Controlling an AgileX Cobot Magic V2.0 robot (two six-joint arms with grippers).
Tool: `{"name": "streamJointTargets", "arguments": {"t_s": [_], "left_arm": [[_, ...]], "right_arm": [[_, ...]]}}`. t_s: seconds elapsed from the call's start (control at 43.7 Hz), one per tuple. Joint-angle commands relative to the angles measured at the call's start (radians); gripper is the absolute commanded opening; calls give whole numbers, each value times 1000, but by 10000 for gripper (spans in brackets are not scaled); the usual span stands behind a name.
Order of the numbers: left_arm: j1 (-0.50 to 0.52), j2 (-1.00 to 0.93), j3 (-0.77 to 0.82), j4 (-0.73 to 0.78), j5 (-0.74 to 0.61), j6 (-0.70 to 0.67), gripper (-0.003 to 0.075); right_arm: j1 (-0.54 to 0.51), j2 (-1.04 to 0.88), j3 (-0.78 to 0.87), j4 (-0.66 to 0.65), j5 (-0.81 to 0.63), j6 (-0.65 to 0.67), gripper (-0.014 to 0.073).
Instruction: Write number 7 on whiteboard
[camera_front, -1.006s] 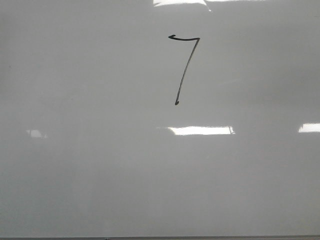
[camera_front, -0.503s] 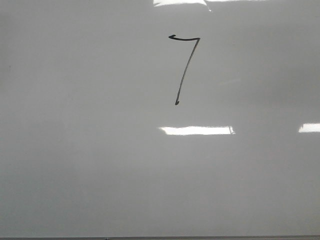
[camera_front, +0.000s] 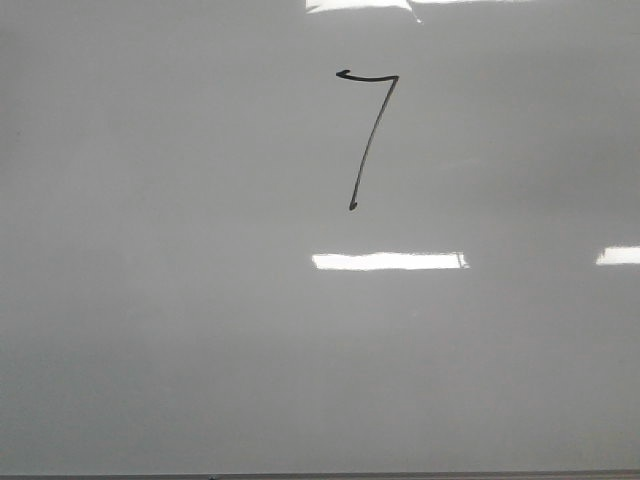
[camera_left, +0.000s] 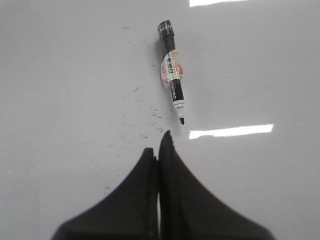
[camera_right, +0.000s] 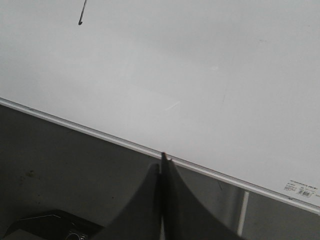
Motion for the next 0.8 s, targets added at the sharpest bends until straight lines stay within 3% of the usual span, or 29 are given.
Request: {"name": "streamJointTargets", "arguments": {"t_s": [0.0,0.206,0.457,0.777], "left_arm": [[-13,-15,5,-8,-91,-9,-20],[-13,-15,5,-8,-91,-49,-20],[-13,-15,5,-8,-191,-63,-20],[-11,-15,5,-8,-191,-63,-20]], "right_arm": [[-6,2,-19,-10,-66,-5,-69],[-6,2,-19,-10,-66,-5,-69],[-6,2,-19,-10,-66,-5,-69],[-6,2,-19,-10,-66,-5,-69]]}}
